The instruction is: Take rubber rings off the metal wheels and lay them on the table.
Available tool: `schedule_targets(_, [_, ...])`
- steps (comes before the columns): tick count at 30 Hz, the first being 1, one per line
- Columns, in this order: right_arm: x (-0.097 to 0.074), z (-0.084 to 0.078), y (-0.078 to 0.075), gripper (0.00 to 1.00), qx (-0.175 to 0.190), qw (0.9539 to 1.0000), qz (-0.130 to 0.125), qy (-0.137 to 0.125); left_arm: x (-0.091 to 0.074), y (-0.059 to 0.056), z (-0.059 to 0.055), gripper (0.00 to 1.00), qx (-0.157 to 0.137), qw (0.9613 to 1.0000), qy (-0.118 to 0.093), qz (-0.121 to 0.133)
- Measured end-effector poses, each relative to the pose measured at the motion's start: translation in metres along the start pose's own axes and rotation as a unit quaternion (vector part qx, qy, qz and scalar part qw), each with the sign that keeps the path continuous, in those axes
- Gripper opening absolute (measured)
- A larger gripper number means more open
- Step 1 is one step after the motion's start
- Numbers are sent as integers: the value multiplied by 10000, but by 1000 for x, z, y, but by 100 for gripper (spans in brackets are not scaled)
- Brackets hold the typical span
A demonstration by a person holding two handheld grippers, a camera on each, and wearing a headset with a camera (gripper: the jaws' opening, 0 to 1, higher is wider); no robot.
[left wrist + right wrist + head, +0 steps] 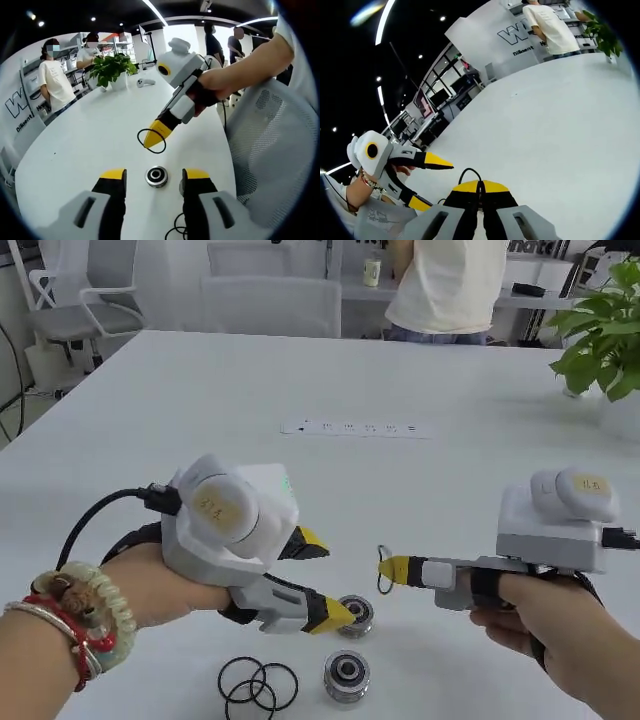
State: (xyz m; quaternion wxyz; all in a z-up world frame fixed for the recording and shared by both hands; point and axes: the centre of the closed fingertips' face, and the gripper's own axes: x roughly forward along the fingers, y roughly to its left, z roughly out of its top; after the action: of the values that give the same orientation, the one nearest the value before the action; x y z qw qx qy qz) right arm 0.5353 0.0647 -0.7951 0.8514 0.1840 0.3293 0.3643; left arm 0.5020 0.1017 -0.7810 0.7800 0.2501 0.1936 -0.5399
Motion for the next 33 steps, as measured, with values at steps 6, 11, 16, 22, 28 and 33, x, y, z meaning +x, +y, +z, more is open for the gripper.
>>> schedule_targets(6, [-1,4,3,0,22,10000,37,-87,-7,1,5,43,-27,9999,-100,-54])
schedule_targets(11, [-2,9,9,0,34,9998,109,-176,-19,6,11,46,-108,9998,-170,-50])
schedule_targets(16, [-3,10,17,0,29,9996,189,-216,-40,12,16,51,-160,9996,-221,41])
schedule_targets(22, [-3,10,25,0,3,9994,279,-226,-64,14,20,52,-143,9993,-286,207])
schedule_targets(28, [-3,10,31,0,-18,9991,366,-216,-83,9,13,54,-77,9994,-202,283])
schedule_targets(33, [-2,10,35,0,-34,9988,440,-197,-96,5,2,55,-301,9985,-264,368])
